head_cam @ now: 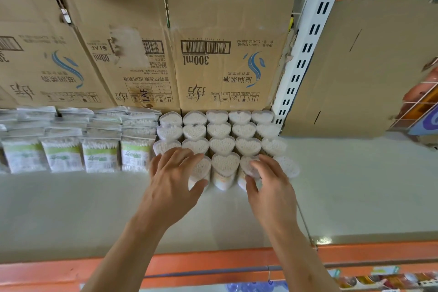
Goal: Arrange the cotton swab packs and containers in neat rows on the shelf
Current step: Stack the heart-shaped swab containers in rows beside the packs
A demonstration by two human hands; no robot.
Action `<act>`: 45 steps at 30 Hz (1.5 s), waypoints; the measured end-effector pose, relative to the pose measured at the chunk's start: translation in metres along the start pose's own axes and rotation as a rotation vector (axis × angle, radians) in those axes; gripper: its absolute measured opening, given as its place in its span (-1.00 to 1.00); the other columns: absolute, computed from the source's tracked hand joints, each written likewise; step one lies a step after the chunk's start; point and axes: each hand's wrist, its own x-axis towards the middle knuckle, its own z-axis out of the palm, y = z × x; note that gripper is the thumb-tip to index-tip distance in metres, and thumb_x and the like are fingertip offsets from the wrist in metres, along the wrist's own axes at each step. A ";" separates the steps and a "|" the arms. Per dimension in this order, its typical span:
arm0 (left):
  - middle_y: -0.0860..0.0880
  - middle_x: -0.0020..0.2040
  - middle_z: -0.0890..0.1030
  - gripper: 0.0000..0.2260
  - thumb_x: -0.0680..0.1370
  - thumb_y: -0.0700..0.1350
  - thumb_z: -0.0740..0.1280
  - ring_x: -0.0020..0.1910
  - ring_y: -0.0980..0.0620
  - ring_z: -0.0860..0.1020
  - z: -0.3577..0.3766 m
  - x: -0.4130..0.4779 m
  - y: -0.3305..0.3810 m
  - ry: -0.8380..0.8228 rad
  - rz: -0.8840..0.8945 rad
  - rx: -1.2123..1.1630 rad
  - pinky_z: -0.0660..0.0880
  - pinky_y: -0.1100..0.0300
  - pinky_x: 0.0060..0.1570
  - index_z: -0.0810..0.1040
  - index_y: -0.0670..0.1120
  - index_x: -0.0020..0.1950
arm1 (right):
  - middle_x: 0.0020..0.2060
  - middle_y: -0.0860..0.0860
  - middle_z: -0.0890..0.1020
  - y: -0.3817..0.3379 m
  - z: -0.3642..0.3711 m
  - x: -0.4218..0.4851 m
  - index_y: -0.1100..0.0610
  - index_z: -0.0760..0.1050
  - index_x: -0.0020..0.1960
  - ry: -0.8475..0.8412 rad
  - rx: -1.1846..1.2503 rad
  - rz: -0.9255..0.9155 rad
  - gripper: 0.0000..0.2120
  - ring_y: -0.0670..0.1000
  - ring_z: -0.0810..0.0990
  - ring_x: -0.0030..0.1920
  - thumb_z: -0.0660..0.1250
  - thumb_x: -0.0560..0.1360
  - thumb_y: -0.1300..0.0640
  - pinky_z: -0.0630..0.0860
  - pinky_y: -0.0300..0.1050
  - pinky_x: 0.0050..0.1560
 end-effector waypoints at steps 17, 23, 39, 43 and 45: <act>0.06 0.10 0.59 -0.54 0.31 0.05 0.53 0.23 0.02 0.42 0.024 0.044 0.072 -0.125 0.345 0.026 0.39 -0.14 0.18 0.56 -0.01 0.16 | 0.25 0.04 0.47 0.036 -0.035 0.010 0.17 0.44 0.28 0.013 0.064 0.302 -0.55 0.12 0.54 0.13 0.42 0.45 0.04 0.43 -0.10 -0.05; 0.08 -0.03 0.63 -0.62 0.27 0.04 0.57 0.13 0.00 0.56 0.029 0.044 0.074 -0.160 0.314 0.102 0.50 -0.13 0.08 0.63 -0.01 0.03 | 0.28 -0.02 0.50 0.040 -0.046 0.007 0.09 0.36 0.39 -0.095 0.210 0.280 -0.41 0.05 0.52 0.19 0.43 0.39 0.13 0.47 -0.07 0.13; 0.12 0.38 0.40 -0.59 0.54 0.08 0.30 0.43 0.12 0.24 0.027 0.040 0.080 -0.271 0.182 0.013 0.04 -0.04 0.44 0.42 0.07 0.38 | 0.19 -0.05 0.52 0.049 -0.053 0.012 0.02 0.26 0.42 -0.136 0.348 0.340 -0.36 -0.03 0.49 0.10 0.44 0.42 0.14 0.44 -0.24 -0.01; 0.12 0.38 0.40 -0.60 0.54 0.09 0.30 0.38 0.13 0.32 0.029 0.039 0.080 -0.270 0.150 -0.023 0.02 -0.01 0.44 0.43 0.07 0.37 | 0.24 -0.10 0.50 0.052 -0.061 0.013 -0.03 0.28 0.41 -0.221 0.273 0.240 -0.43 -0.03 0.43 0.11 0.33 0.44 0.21 0.34 -0.25 -0.01; 0.11 0.33 0.45 -0.62 0.53 0.07 0.32 0.34 0.11 0.37 0.030 0.038 0.081 -0.244 0.147 -0.034 0.03 -0.01 0.42 0.46 0.05 0.34 | 0.22 -0.05 0.51 0.050 -0.060 0.012 0.04 0.33 0.39 -0.198 0.196 0.231 -0.45 0.00 0.42 0.21 0.40 0.44 0.06 0.34 -0.19 0.04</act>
